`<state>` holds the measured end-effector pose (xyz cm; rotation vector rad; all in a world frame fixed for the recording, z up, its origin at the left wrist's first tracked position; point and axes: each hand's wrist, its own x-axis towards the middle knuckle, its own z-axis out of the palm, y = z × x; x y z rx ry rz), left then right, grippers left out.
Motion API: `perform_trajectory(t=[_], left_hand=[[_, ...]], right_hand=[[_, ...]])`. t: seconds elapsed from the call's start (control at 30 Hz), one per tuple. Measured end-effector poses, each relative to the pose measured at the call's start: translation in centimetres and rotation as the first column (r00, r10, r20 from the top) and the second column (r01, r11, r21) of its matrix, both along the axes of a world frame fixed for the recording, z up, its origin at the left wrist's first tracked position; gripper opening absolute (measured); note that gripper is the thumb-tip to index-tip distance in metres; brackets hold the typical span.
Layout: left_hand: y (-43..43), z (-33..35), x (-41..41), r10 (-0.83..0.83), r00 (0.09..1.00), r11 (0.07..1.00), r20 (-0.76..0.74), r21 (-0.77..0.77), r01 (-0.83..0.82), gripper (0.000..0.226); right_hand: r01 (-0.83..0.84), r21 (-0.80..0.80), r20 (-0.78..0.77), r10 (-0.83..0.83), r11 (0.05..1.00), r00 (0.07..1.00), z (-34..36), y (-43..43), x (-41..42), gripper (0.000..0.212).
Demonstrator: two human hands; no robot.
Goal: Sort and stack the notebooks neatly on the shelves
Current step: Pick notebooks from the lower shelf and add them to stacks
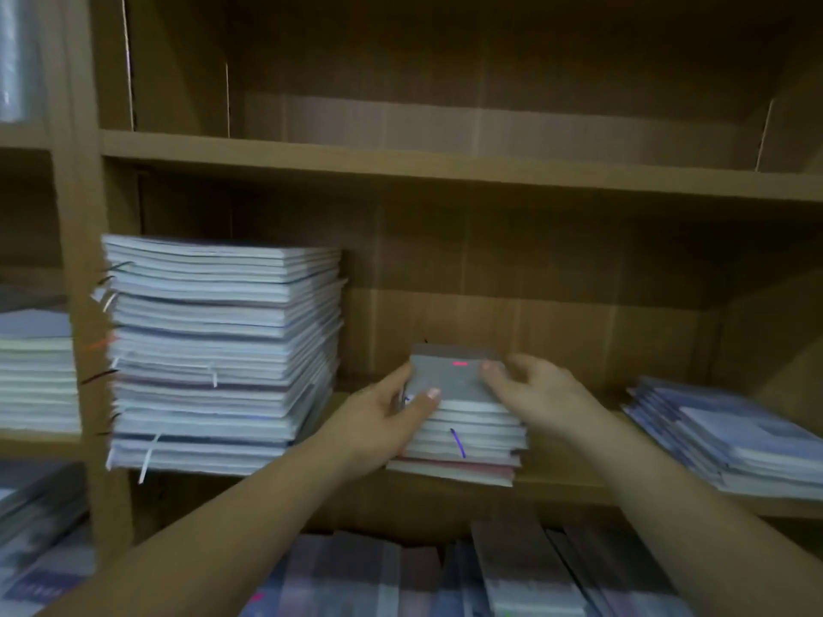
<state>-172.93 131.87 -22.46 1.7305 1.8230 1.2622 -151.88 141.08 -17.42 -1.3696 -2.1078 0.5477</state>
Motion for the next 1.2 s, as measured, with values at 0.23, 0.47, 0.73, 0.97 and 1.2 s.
perform_trajectory(t=[0.23, 0.47, 0.73, 0.97, 1.2], left_hand=[[1.0, -3.9, -2.2, -0.087, 0.994, 0.991, 0.07, 0.112, 0.079, 0.087], [0.6, -3.8, 0.0, 0.232, 0.862, 0.965, -0.451, 0.215, -0.147, 0.042], [0.4, -4.3, -1.2, -0.048, 0.977, 0.992, 0.21, 0.128, 0.021, 0.098], [-0.1, -4.4, -0.2, -0.168, 0.959, 0.98, 0.226, 0.146, 0.137, 0.113], [0.2, -3.9, -1.4, -0.185, 0.951, 0.98, 0.25, 0.12, 0.159, 0.103]], right_hand=[[-0.317, 0.007, -0.615, 0.254, 0.948, 0.746, -8.7, -1.3, 2.3, 0.08], [-0.148, 0.113, -0.573, 0.187, 0.982, 0.798, -10.0, -0.7, 0.3, 0.055], [-0.2, 0.05, -0.647, 0.184, 0.979, 0.739, -10.1, -1.2, 0.6, 0.049], [-0.237, 0.007, -0.721, 0.169, 0.972, 0.672, -9.6, -2.0, 0.6, 0.057], [-0.262, -0.055, -0.747, 0.134, 0.964, 0.651, -8.3, -2.2, 0.8, 0.072]])
